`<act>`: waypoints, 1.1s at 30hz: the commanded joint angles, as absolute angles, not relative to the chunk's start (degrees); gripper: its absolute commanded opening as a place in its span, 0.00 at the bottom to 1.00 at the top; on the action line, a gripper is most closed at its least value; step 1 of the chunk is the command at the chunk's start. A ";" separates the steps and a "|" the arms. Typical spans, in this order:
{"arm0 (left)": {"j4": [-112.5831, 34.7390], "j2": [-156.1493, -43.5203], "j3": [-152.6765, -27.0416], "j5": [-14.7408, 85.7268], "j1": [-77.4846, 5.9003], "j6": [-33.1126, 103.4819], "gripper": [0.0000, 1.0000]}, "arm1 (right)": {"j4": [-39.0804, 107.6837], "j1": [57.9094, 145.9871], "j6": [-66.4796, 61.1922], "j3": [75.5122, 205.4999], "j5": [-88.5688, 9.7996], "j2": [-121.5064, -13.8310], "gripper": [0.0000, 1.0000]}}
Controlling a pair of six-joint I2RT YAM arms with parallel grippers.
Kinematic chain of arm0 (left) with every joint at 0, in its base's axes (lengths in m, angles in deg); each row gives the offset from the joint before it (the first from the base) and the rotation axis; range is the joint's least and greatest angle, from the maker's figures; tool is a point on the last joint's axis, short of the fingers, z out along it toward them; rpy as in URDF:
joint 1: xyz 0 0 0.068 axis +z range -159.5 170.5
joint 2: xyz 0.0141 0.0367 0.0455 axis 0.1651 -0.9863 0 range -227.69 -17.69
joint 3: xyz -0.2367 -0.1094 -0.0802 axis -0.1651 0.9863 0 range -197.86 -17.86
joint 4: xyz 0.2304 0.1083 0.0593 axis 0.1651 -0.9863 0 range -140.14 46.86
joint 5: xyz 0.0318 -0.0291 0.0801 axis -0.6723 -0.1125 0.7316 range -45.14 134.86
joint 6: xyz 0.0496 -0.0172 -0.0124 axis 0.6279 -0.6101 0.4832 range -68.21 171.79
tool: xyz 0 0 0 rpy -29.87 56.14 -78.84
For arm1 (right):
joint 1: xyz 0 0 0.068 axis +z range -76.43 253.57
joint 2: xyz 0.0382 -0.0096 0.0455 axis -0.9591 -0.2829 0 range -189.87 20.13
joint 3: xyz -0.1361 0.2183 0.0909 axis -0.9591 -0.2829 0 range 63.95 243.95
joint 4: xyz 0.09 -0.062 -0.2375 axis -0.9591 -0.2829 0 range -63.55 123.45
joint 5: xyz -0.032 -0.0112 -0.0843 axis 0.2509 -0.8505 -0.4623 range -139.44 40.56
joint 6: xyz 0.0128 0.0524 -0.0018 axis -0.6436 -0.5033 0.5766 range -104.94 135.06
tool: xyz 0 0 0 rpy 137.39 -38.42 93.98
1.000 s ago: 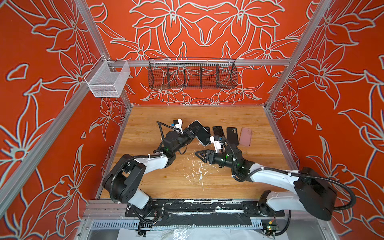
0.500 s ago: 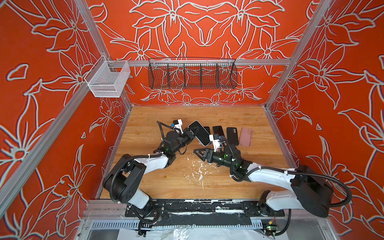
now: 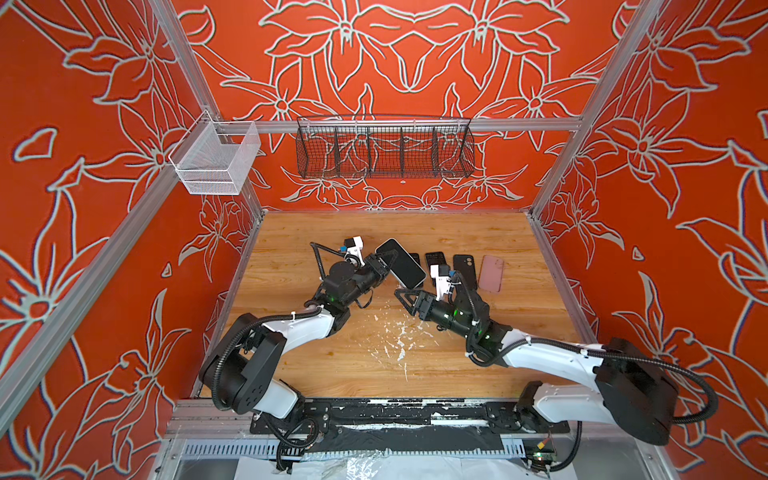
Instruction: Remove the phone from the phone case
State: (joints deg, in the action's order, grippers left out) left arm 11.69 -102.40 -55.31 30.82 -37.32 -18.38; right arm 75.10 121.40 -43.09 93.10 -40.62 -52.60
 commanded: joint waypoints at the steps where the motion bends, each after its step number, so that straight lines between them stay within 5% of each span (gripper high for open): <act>1: 14.90 -100.03 -55.58 30.15 -37.63 -19.91 0.00 | 78.43 120.75 -45.06 91.99 -42.22 -51.67 0.73; 9: 15.06 -99.17 -54.75 30.53 -37.63 -20.55 0.00 | 84.05 119.68 -45.55 91.99 -38.88 -52.33 0.60; 16: 15.74 -99.71 -54.51 30.71 -37.63 -21.26 0.00 | 86.36 119.58 -46.20 91.77 -37.73 -52.73 0.39; 33: 18.23 -100.24 -54.17 32.56 -37.63 -22.56 0.00 | 92.65 119.64 -47.52 90.07 -38.44 -54.38 0.33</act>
